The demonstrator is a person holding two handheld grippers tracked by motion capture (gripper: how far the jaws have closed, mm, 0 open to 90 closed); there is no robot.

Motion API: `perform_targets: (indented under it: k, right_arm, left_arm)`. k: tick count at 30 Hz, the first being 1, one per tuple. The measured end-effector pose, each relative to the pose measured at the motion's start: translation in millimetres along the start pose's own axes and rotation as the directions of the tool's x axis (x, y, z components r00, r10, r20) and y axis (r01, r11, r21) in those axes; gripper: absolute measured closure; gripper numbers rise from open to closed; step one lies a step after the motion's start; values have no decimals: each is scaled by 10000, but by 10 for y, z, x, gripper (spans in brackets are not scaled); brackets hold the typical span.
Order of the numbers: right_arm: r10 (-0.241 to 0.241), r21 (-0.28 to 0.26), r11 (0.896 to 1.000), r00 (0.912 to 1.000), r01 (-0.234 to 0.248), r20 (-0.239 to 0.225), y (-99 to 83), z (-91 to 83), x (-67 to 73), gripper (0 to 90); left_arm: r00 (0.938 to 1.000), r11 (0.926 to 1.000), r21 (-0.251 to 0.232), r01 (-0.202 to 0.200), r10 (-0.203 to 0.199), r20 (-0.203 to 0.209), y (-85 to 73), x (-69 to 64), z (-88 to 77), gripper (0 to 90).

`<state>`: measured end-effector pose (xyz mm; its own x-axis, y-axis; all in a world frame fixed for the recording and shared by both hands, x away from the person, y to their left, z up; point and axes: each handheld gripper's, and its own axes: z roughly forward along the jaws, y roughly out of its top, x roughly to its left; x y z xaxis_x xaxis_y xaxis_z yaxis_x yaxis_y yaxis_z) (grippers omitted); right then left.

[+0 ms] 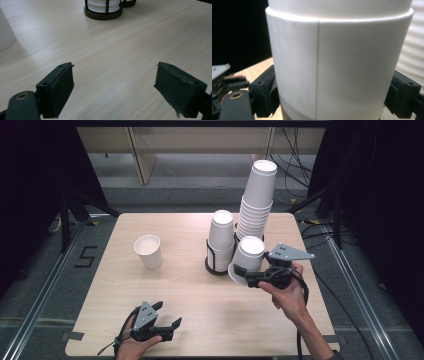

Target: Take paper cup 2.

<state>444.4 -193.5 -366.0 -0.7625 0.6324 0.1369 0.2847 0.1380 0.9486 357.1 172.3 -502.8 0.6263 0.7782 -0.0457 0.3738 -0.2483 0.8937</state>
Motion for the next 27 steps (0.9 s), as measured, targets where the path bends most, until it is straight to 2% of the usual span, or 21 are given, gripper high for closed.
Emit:
perform_targets:
  k: [1, 2, 3, 5, 6, 10, 11, 14, 15, 16, 17, 18, 19, 21, 24, 25, 26, 27]
  right_arm:
    - [-188, -110, 9998, 9998, 187, -59, -26, 39, 5, 160]
    - [-124, -120, 9999, 9996, 122, -239, -56, 78, 33, 160]
    - [-76, 36, 10000, 9999, 76, -154, -83, 99, 64, 160]
    - [-145, 2, 9999, 9990, 145, -429, -136, 173, 89, 160]
    - [-261, -34, 9997, 9989, 260, -381, -160, 197, 95, 160]
    - [-76, 51, 10000, 9983, 79, -571, -247, 283, 153, 160]
    - [-218, 101, 9997, 9978, 225, -629, -261, 300, 152, 160]
    - [-236, 165, 9996, 9965, 250, -801, -307, 353, 182, 160]
    - [-56, 213, 9997, 9952, 78, -982, -325, 374, 200, 160]
    - [-230, 222, 9994, 9944, 254, -1032, -339, 391, 201, 160]
    - [-95, 216, 9997, 9946, 118, -1037, -356, 408, 221, 160]
    - [-161, 215, 9996, 9939, 186, -1094, -369, 427, 228, 160]
    - [15, 306, 9995, 9917, 24, -1283, -383, 446, 247, 160]
    - [-117, 294, 9994, 9908, 158, -1345, -402, 479, 266, 160]
    - [87, 476, 9989, 9890, -17, -1478, -428, 527, 326, 160]
    - [-79, 371, 9992, 9866, 141, -1630, -437, 559, 329, 160]
    - [-197, 366, 9990, 9868, 259, -1606, -446, 575, 344, 160]
    - [-256, 416, 9986, 9861, 328, -1641, -454, 594, 362, 160]
  left_arm:
    - [10000, 10000, -15, 15, -15, -16, -1, 1, -1, 146]
    - [10000, 10000, -24, 2, -2, -18, -2, 3, -1, 146]
    - [10000, 10000, -34, 7, -7, -19, -3, 3, 0, 146]
    - [10000, 10000, -25, 22, -22, -13, -3, 1, 1, 146]
    - [10000, 10000, -51, 12, -12, 14, -2, 2, 2, 146]
    - [9999, 9998, -206, 34, -32, 97, 2, -7, -2, 146]
    - [9999, 9997, -231, 14, -11, 141, 3, -8, -4, 146]
    - [9997, 9990, -456, 22, -11, 237, 19, -22, -13, 146]
    - [9996, 9985, -540, 23, -7, 294, 26, -30, -15, 146]
    - [9991, 9975, -706, 45, -15, 428, 29, -37, -10, 146]
    - [9988, 9972, -744, 44, -8, 484, 36, -49, -17, 146]
    - [9981, 9962, -864, 49, 4, 613, 43, -55, -17, 146]
    - [9976, 9952, -980, 76, -7, 694, 51, -64, -17, 146]
    - [9963, 9919, -1269, 86, 23, 855, 65, -87, -10, 146]
    - [9944, 9878, -1559, 27, 138, 1046, 89, -120, -11, 146]
    - [9942, 9875, -1578, -16, 186, 1062, 102, -131, -20, 146]
    - [9927, 9829, -1840, 29, 194, 1190, 109, -142, -6, 146]
    - [9930, 9826, -1855, -18, 237, 1156, 119, -154, -15, 146]
